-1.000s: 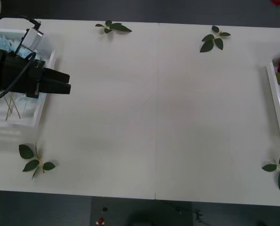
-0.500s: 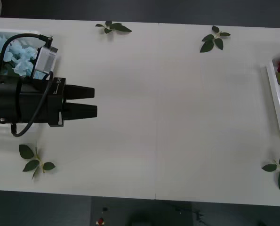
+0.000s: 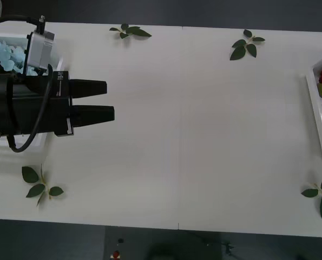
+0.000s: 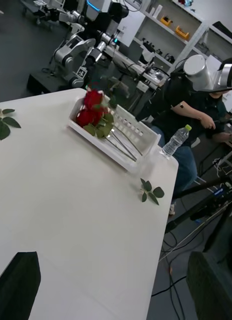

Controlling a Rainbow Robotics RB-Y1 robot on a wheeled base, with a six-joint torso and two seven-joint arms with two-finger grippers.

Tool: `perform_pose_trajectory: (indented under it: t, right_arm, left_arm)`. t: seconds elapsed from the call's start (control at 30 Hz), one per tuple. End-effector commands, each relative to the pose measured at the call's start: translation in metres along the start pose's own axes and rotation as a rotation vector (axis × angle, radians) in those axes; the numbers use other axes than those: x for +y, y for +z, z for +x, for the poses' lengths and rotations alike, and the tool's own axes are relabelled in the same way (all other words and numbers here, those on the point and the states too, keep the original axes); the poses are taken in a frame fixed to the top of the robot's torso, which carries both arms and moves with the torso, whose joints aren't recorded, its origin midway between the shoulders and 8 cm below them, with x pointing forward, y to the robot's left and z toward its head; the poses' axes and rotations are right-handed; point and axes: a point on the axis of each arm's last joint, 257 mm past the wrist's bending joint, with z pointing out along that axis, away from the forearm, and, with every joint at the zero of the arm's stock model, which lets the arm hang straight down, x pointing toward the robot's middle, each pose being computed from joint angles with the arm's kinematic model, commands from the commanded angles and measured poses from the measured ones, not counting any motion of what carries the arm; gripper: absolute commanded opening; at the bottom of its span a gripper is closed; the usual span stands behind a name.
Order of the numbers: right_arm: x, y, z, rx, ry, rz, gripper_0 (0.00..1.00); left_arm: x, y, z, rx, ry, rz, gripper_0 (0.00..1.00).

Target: Put the red flowers into the right box and the blue flowers into the left box

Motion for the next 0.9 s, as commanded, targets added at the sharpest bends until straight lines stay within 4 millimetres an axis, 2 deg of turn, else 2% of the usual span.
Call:
perform_pose_trajectory:
  t: [0.03, 0.3, 0.4, 0.47, 0.53, 0.6, 0.67, 0.77, 0.8, 0.9]
  right_arm:
    - [-0.009, -0.008, -0.014, -0.047, 0.072, 0.007, 1.0]
    - [-0.004, -0.006, -0.015, -0.053, 0.075, -0.012, 1.0]
    - [0.005, -0.006, -0.018, -0.061, 0.091, -0.045, 1.0]
    - [0.018, -0.007, -0.022, -0.07, 0.096, -0.095, 1.0]
    - [0.039, -0.011, -0.032, -0.091, 0.059, -0.176, 1.0]
    - [0.053, -0.014, -0.035, -0.097, 0.044, -0.237, 1.0]
    - [0.077, -0.021, -0.039, -0.114, 0.019, -0.337, 1.0]
    - [0.124, -0.028, -0.043, -0.154, -0.069, -0.505, 1.0]
    - [0.133, -0.029, -0.043, -0.161, -0.092, -0.533, 1.0]
    - [0.182, -0.029, -0.038, -0.191, -0.244, -0.661, 1.0]
  left_arm:
    - [0.002, -0.002, -0.003, 0.0, 0.034, -0.007, 0.85]
    - [0.007, -0.003, -0.002, -0.001, 0.027, -0.017, 0.85]
    - [0.007, -0.003, -0.002, -0.002, 0.026, -0.016, 0.85]
    - [0.007, -0.003, -0.002, -0.002, 0.026, -0.016, 0.85]
    - [0.007, -0.003, -0.002, -0.001, 0.027, -0.017, 0.84]
    - [0.007, -0.003, -0.002, -0.002, 0.025, -0.016, 0.85]
    - [0.007, -0.003, -0.002, -0.001, 0.027, -0.017, 0.84]
    - [0.007, -0.003, -0.001, 0.0, 0.026, -0.016, 0.84]
    - [0.007, -0.003, -0.001, 0.0, 0.026, -0.018, 0.85]
    - [0.007, -0.003, -0.001, -0.001, 0.025, -0.015, 0.85]
